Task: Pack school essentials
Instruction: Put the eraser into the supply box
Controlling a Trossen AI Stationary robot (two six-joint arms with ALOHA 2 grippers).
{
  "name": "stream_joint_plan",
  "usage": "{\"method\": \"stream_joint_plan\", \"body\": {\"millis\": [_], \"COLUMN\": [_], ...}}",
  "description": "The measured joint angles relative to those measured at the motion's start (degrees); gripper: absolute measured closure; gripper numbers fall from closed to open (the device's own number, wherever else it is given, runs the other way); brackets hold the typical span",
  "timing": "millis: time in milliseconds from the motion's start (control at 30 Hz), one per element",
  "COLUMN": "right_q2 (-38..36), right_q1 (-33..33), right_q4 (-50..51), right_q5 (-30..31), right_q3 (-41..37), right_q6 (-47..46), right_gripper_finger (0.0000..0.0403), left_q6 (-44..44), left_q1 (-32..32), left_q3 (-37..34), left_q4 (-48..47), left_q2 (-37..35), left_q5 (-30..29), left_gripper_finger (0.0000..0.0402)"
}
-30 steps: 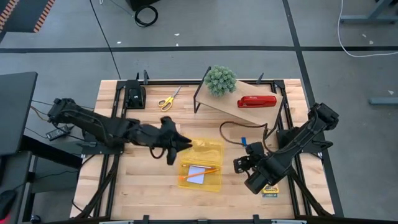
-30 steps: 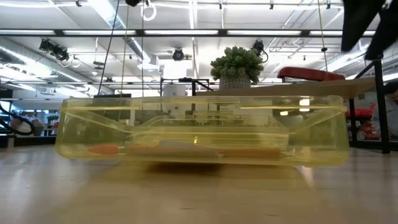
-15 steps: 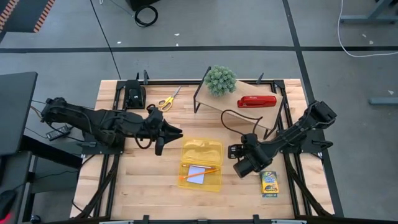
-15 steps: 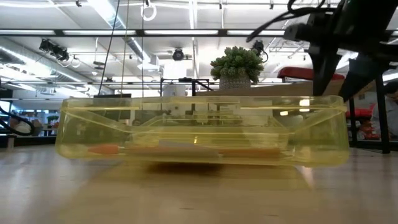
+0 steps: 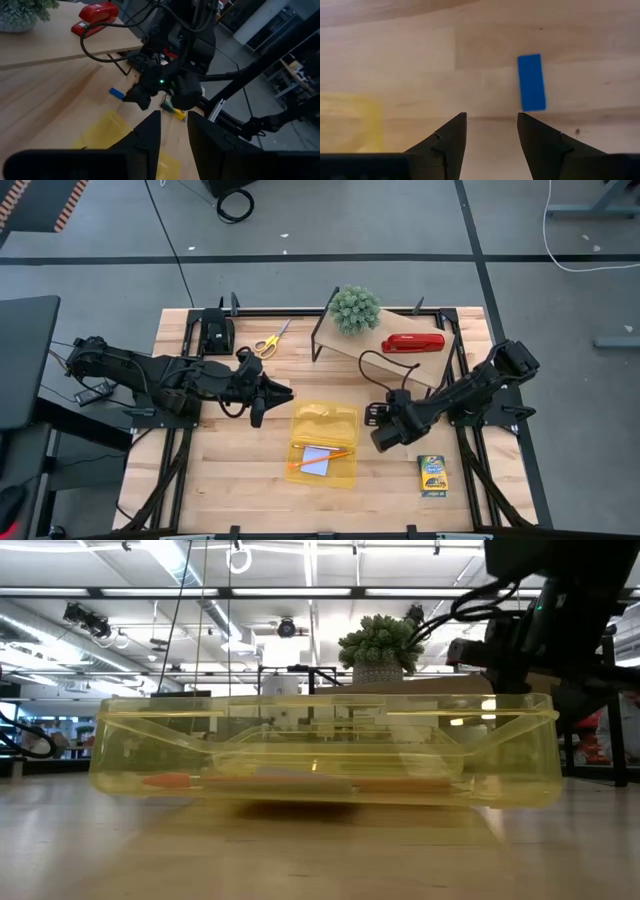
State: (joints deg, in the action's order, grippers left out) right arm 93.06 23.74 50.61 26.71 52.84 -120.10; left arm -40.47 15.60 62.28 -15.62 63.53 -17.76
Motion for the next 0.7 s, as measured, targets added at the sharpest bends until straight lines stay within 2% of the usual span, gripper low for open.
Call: {"method": "stream_joint_plan", "body": {"millis": [333,700], "right_q2": [0.0,0.0], "right_q1": [-3.3,-3.7], "right_q4": [-0.1,-5.9], "right_q5": [-4.5,-3.4], "right_q3": [-4.1,-8.6], "right_q6": [2.3,3.5], "right_gripper_finger": [0.0219,0.0219], "left_q6": [-6.1,-8.4], "left_q1": [0.0,0.0], "left_q3": [0.0,0.0], "left_q4": [-0.7,-0.7], "left_q2": [0.0,0.2], "left_q5": [0.1,0.1], "left_gripper_finger": [0.0295,0.0294]}}
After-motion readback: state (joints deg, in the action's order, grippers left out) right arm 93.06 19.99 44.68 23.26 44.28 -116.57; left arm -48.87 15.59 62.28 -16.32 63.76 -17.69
